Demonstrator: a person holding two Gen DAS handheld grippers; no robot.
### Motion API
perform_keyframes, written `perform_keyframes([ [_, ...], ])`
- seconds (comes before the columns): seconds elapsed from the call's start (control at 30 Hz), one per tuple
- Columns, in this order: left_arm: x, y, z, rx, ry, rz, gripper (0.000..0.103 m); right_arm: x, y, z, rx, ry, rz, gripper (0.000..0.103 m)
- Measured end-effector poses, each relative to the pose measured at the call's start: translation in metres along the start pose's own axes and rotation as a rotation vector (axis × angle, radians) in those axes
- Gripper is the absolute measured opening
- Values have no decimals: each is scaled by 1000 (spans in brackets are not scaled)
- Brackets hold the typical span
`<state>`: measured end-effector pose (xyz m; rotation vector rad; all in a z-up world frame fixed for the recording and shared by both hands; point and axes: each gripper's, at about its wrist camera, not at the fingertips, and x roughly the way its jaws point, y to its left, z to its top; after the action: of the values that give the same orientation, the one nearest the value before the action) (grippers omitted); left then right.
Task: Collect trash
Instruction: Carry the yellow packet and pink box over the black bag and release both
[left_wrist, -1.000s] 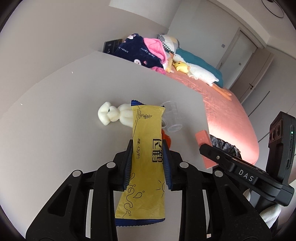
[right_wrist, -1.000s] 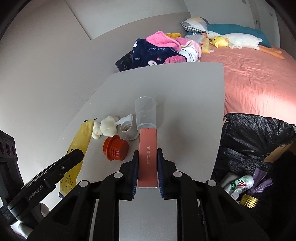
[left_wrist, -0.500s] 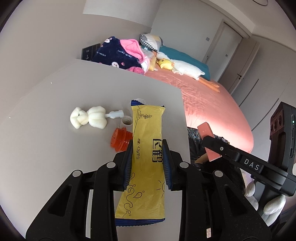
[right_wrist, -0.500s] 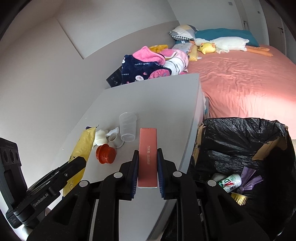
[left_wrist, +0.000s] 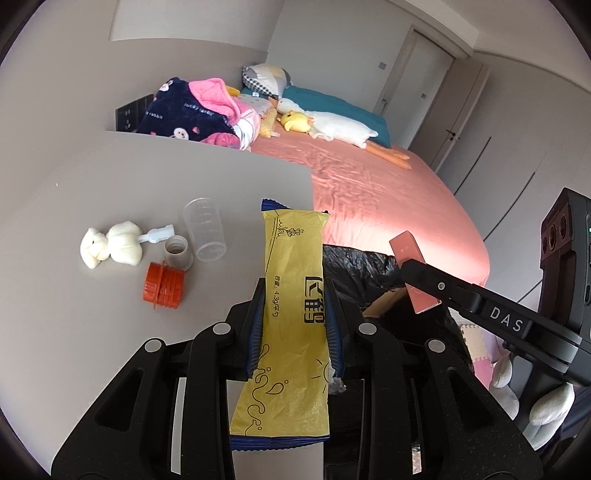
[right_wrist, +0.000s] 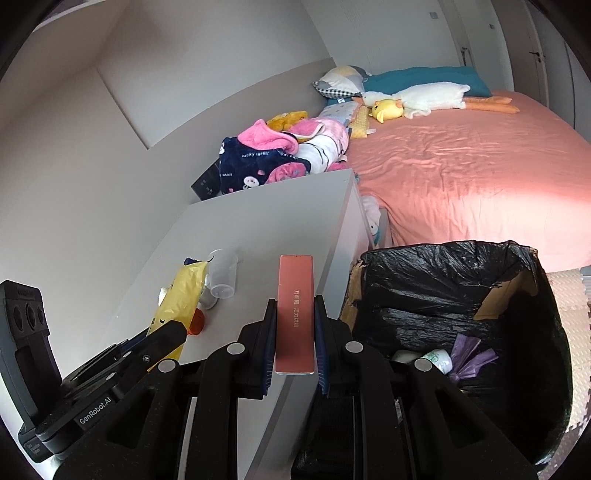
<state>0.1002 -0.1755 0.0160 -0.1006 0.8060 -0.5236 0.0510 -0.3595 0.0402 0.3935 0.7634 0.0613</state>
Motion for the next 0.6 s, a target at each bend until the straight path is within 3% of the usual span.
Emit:
perform_keyframes([
  [0.6, 21, -47, -2, 61, 32, -85, 28, -32, -40, 0, 58, -53, -43, 20],
])
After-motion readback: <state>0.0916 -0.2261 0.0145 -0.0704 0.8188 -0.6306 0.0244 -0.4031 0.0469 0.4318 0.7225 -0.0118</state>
